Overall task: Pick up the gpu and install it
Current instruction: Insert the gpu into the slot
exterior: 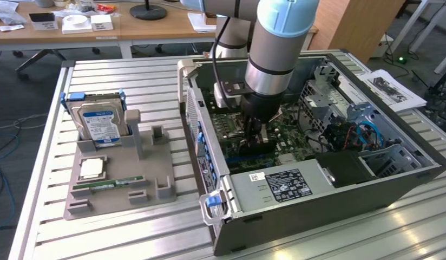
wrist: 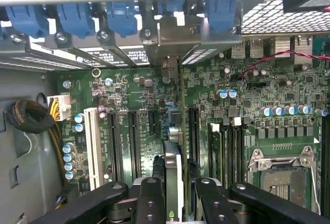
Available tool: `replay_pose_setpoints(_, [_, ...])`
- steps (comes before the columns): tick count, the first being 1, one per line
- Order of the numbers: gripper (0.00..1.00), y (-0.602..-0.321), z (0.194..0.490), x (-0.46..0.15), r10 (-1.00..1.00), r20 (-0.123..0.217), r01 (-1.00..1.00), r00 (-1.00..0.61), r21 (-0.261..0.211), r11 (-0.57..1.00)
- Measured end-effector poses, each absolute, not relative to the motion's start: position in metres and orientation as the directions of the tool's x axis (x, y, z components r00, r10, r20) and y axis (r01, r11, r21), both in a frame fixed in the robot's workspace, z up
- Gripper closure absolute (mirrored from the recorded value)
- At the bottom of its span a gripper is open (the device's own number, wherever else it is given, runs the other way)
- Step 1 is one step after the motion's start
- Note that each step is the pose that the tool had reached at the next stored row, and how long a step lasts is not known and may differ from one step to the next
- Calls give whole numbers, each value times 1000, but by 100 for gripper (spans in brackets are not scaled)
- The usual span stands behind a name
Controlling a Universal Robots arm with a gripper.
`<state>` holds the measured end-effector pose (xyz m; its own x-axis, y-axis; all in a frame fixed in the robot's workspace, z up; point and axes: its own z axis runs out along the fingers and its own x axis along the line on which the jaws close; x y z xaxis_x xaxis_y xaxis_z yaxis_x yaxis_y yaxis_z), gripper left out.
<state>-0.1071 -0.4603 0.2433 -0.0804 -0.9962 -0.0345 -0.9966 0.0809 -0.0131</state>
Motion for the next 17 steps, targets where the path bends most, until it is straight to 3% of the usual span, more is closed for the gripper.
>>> replay_pose_setpoints(11, [71, -460, 243, -107, -996, -35, -997, -76, -13, 76])
replay_pose_setpoints(14, [59, -460, 243, -107, -997, -34, -997, -76, -13, 76])
replay_pose_setpoints(17, [59, -460, 243, -107, -997, -34, -997, -76, -13, 76])
